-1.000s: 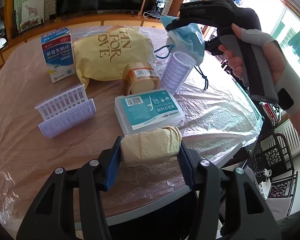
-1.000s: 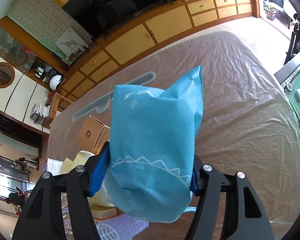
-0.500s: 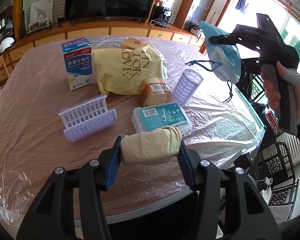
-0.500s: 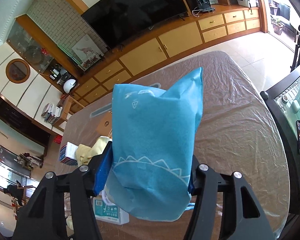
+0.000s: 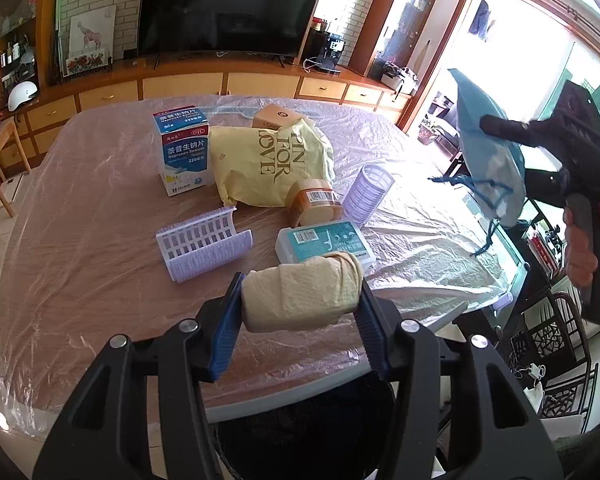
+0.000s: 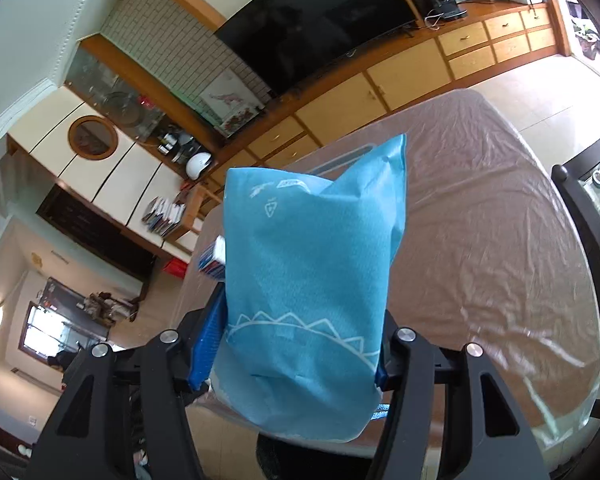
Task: Collect trash
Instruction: 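Carry the blue bag and beige cloth with both tools over the black bin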
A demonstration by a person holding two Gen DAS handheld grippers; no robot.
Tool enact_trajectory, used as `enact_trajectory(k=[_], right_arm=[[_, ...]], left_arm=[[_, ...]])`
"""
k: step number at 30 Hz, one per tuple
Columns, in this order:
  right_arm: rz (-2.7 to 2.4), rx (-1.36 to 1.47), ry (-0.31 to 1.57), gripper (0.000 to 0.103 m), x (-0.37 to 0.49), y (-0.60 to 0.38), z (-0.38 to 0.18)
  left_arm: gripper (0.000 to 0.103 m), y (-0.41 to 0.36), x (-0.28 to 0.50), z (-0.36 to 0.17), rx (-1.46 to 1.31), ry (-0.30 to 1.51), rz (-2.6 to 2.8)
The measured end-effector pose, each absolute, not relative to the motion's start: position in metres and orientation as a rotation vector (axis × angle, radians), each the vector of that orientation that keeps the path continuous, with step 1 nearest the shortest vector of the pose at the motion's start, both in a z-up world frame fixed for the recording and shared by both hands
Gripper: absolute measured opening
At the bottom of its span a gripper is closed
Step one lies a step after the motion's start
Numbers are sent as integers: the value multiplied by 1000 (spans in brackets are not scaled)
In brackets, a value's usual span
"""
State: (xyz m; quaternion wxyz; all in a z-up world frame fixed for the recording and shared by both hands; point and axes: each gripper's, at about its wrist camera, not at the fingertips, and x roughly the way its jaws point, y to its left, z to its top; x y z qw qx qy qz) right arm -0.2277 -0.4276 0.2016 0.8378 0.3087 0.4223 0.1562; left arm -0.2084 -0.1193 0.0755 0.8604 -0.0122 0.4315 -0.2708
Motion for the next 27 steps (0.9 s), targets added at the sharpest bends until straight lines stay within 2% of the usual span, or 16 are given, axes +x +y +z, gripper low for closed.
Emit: enact_trajectory(k=[11,27], right_arm=[[488,493,1017,57,-302,-366,191],[551,340,1189,57,-367,-324,139]], left_arm=[[53,-113,-253,76,15,910,-606],[53,-114,-306,35,55,1013,-646]])
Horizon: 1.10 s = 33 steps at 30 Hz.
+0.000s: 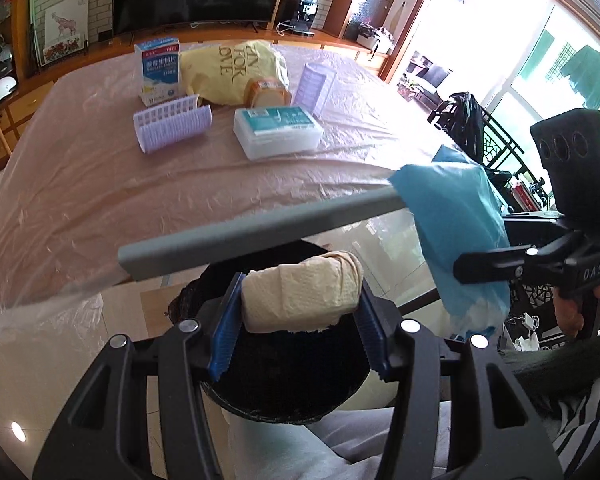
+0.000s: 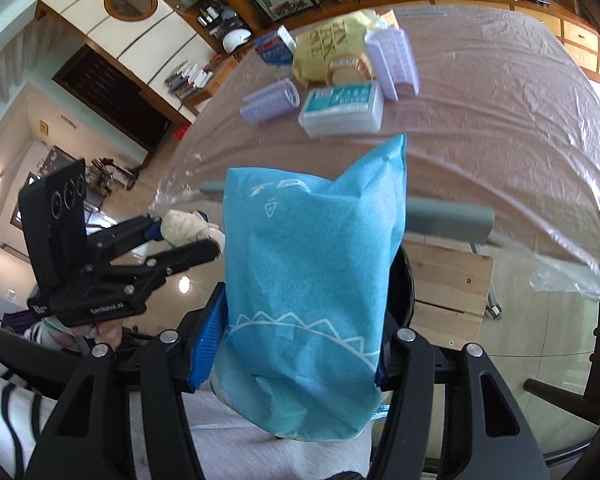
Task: Collect trash
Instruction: 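Carry the blue bag and beige cloth with both tools over the black bin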
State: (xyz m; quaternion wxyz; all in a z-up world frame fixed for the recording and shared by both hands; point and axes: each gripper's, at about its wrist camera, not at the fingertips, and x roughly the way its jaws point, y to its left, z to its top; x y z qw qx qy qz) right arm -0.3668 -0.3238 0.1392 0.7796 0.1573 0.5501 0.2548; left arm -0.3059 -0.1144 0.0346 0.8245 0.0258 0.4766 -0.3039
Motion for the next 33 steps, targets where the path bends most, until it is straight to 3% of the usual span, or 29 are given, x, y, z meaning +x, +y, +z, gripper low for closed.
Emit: enact_trajectory(k=[17,33], right_arm=[[494,155,1293,57,-356,-283,80],[474,173,1330,57,-344,-272,50]], left_arm=[[53,-111,-300,-10,62,1086,-609],[53,-110,-293,-26,74,1114,-637]])
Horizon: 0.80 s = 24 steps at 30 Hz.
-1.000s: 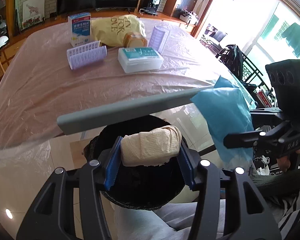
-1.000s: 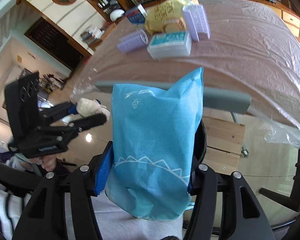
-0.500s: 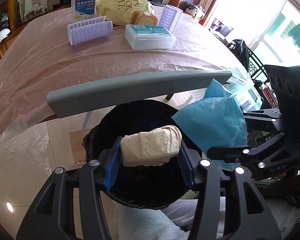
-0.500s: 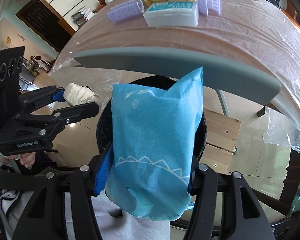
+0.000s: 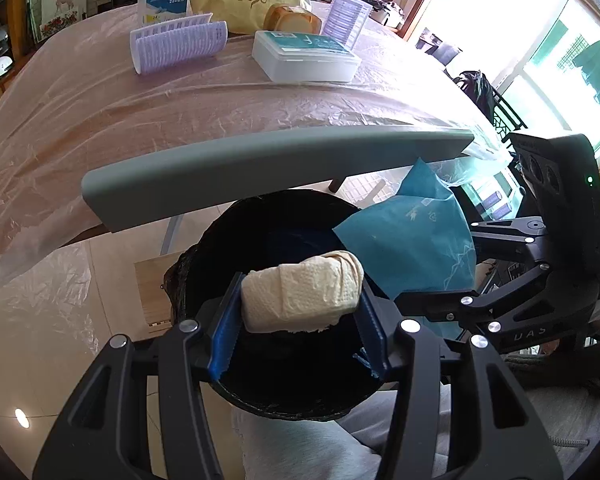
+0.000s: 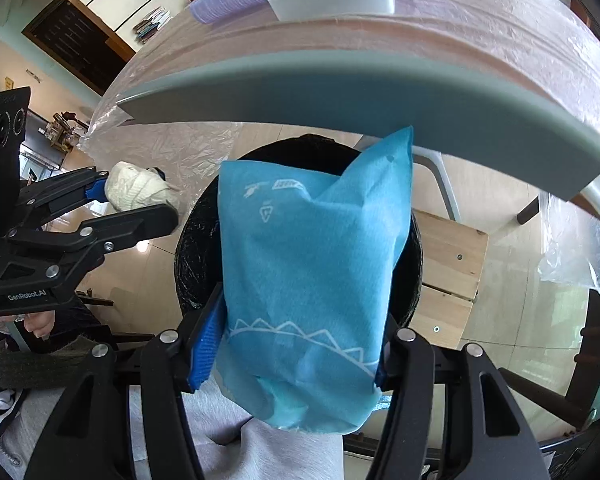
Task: Collect trash
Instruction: 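Carry the blue bag and beige cloth with both tools over the black bin, then open both tools to drop the bag and cloth into the bin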
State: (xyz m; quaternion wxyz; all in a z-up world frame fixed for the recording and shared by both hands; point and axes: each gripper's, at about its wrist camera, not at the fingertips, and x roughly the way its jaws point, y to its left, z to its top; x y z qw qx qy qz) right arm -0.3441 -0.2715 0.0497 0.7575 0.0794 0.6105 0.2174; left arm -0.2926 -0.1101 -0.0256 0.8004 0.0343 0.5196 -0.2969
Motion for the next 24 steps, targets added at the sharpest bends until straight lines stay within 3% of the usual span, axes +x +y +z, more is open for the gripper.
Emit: enact_trajectory(k=[24], right_arm=[[410,237,1369,57,-342,-276,24]], left_arm=[[53,-118,-294,-46,159,1137,-653]])
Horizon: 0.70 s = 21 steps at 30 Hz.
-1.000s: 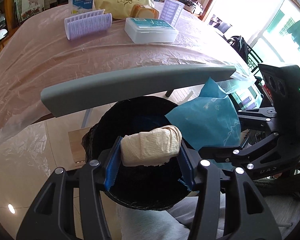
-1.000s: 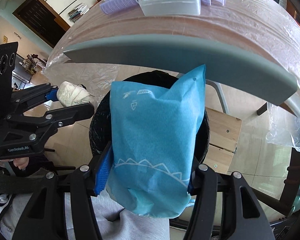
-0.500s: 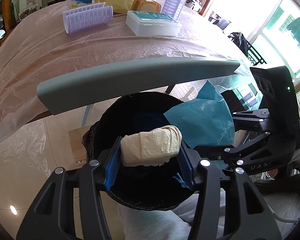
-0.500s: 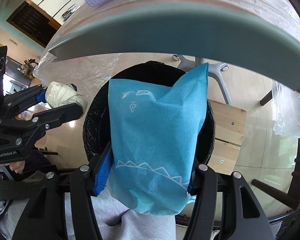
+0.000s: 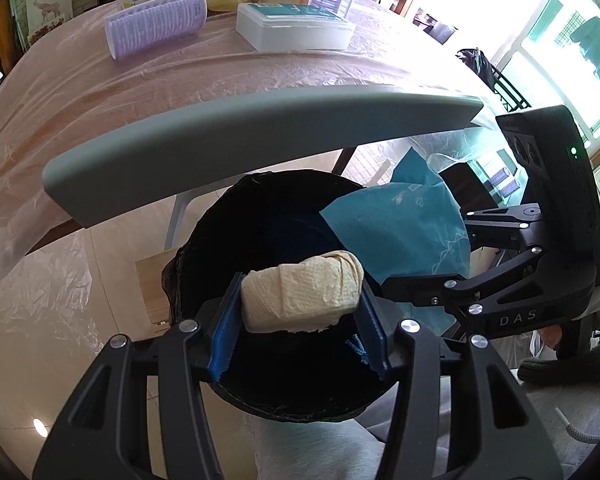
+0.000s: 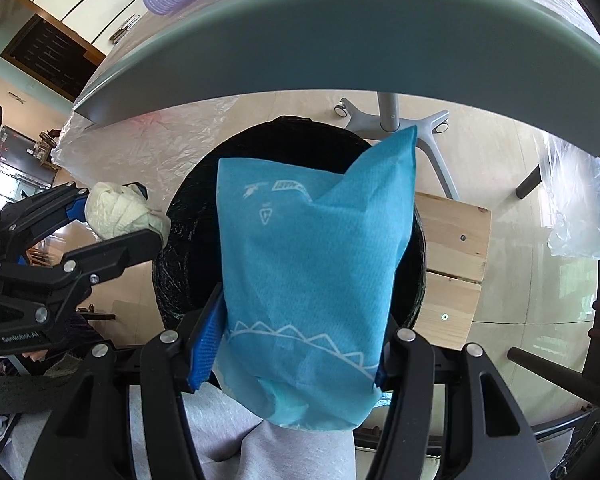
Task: Collect trash
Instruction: 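Open both tools to drop the bag and cloth into the bin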
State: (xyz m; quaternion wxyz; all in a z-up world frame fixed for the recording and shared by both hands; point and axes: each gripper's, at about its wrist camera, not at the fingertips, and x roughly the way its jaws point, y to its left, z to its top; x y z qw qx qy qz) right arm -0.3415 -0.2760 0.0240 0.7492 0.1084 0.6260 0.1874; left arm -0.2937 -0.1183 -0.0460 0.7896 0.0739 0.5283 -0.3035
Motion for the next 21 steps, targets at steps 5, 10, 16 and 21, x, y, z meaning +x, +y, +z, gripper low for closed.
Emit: enact_trajectory(k=[5,10,16,21], right_arm=[[410,240,1368,57,-341,-277,24],[401,232,1367,65,-342,-276,25],[372,245,1333,78,-344,-291,38],[376,213,1259,78,-355,-302,73]], left_arm=[[53,-120,-292,-47,172,1139,-651],[67,-118,-290,-46,163,1136,-643],[77,-114,-289,-38,161,1108,-617],[77,-107,-294,-19,129,1079,-623]])
